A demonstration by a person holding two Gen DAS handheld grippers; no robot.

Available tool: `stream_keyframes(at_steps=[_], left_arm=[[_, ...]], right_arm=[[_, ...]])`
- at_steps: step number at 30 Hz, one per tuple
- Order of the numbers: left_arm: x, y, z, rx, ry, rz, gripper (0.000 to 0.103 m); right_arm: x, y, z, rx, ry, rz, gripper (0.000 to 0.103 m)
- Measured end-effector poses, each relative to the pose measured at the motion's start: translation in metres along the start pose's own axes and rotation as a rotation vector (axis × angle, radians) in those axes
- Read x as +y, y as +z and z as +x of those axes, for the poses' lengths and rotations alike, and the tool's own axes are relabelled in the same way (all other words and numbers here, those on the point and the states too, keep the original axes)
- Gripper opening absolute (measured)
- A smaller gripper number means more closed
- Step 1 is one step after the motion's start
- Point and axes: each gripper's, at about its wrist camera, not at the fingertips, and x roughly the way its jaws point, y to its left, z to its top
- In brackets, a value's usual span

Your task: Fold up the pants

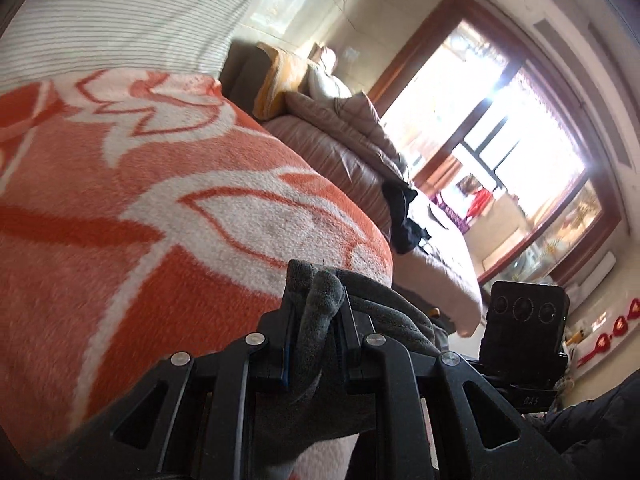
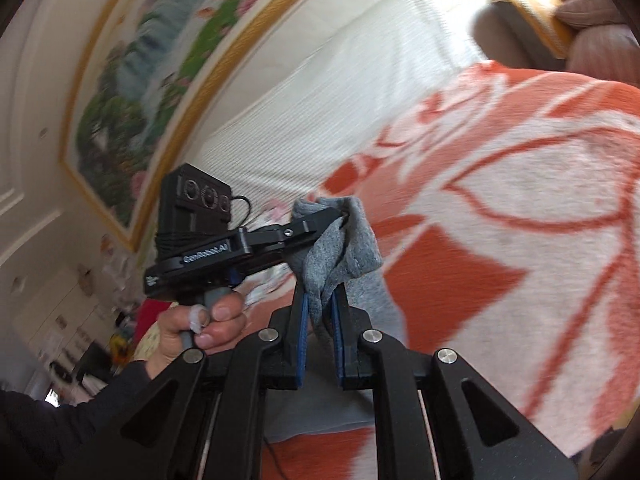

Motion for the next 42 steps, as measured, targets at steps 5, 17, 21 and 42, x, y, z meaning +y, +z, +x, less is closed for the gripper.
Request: stream_keyframes(at_steps=[5, 17, 21, 42], left_arm=[[0.027, -0.031, -0.045, -0.06, 0.016, -0.071, 0.016], [0.094, -0.11, -0.139, -0.194, 0.064, -0.237, 0.016], [0.116, -0.139, -0.16, -0.229, 0.072, -0.29, 0.016], [0.189, -0.238, -0.231, -0.335, 0.147, -0.512, 0.027]], right_arm=[[0.035, -0.018, 0.037, 0.079, 0.075, -0.033, 0.012], [0.087, -0.063, 0.123, 0.277, 0.197, -0.067, 0.012], [0.099, -0.081, 0.148, 0.341, 0.218, -0.092, 0.012], [0.112, -0.146, 0.217, 0.562, 0.217, -0.193, 0.023]])
